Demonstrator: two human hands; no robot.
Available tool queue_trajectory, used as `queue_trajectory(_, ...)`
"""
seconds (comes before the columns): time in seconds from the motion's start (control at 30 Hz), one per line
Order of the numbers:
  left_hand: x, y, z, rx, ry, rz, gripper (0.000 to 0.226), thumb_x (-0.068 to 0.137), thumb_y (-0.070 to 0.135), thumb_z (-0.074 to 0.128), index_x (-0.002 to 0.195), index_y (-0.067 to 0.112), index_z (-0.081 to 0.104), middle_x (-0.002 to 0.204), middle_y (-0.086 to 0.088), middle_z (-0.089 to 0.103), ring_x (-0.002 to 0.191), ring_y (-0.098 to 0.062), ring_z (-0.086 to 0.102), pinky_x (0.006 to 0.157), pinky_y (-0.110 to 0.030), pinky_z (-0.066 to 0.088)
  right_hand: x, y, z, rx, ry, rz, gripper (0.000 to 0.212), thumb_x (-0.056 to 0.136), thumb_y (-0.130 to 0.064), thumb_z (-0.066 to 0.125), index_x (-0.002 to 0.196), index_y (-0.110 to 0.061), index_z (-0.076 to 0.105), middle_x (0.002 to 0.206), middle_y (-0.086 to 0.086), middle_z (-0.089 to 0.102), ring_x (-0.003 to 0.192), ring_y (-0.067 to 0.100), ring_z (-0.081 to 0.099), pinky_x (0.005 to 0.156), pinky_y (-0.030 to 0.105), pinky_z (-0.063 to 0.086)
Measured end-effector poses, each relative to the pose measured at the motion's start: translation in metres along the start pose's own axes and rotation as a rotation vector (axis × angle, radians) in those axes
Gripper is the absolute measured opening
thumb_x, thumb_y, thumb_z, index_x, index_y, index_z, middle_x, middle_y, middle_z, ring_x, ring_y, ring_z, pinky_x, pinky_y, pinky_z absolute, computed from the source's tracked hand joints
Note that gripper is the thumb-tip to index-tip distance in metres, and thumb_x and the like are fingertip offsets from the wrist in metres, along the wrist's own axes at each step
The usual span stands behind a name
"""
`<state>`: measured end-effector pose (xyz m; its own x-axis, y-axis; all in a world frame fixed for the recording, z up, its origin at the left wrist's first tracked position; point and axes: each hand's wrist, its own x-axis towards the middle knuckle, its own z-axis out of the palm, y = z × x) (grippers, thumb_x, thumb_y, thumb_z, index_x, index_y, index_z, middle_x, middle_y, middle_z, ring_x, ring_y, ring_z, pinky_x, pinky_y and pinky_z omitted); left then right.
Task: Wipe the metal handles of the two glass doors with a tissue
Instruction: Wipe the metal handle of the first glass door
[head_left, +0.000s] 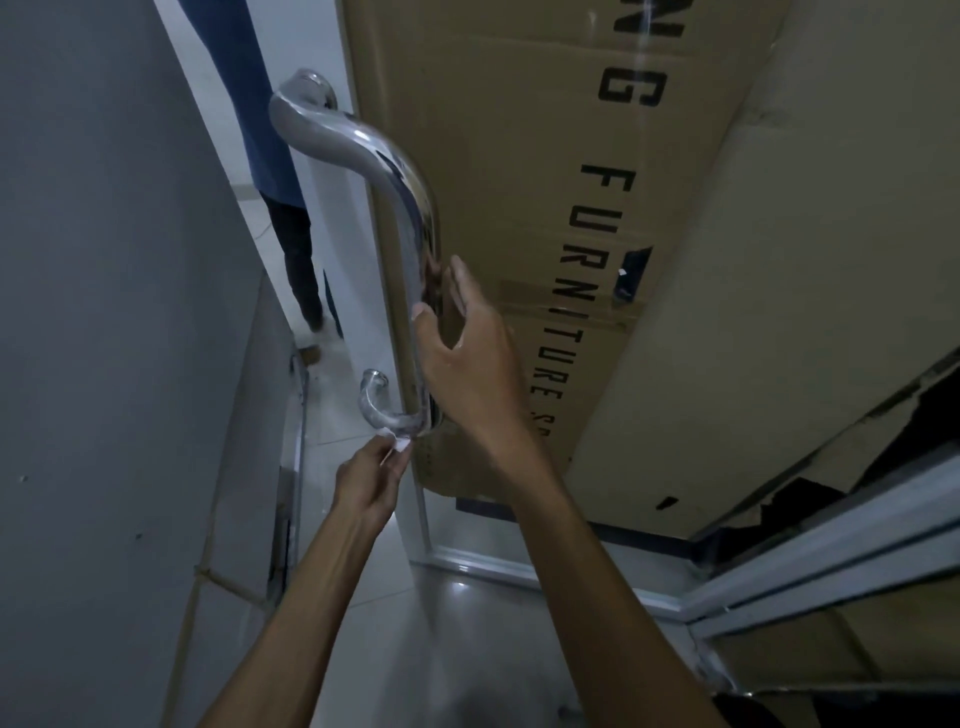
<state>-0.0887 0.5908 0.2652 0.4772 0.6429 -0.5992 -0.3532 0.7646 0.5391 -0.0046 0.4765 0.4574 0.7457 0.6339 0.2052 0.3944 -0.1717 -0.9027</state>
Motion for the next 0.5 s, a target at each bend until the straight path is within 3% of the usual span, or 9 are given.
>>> queue_trajectory(0.17,0.002,0.01,0.002,0.031,0.042,0.023,0.024,0.099,-0.008,0.056,0.122,-0.007,0.063,0.123,-0.021,0.07,0.112,-0.029,0.07,0.09,-0.038,0.062,-0.001,0.001,0.004,0.001,0.021,0.012,0.069,0.104,-0.04,0.055,0.165,-0.026,0.024,0.15,0.005,0.056,0.14,0.015,0.049,0.101,0.022,0.038)
queue_trajectory(0.3,0.005,0.016,-0.002,0.115,0.011,0.023,0.013,0.1,-0.006,0.057,0.11,-0.005,0.065,0.107,-0.019,0.073,0.093,-0.022,0.075,0.095,-0.041,0.06,-0.003,0.002,0.007,-0.034,0.035,0.006,0.062,0.105,-0.042,0.053,0.161,-0.025,0.034,0.143,0.001,0.062,0.135,0.012,0.053,0.101,0.023,0.044)
queue_trajectory(0.43,0.011,0.022,-0.005,0.164,-0.006,0.027,0.011,0.101,-0.003,0.059,0.108,-0.003,0.068,0.112,-0.018,0.074,0.107,-0.028,0.072,0.101,-0.041,0.057,-0.006,0.001,0.01,-0.04,0.059,0.01,0.048,0.106,-0.04,0.052,0.15,-0.023,0.049,0.131,0.003,0.067,0.126,0.015,0.058,0.1,0.035,0.054)
queue_trajectory(0.5,0.01,0.026,-0.006,0.185,-0.019,0.024,0.01,0.101,-0.004,0.058,0.107,-0.004,0.067,0.112,-0.019,0.074,0.106,-0.029,0.072,0.092,-0.04,0.062,-0.005,0.002,0.012,-0.045,0.076,-0.006,0.035,0.106,-0.04,0.051,0.138,-0.026,0.058,0.121,-0.001,0.07,0.117,0.012,0.061,0.094,0.038,0.057)
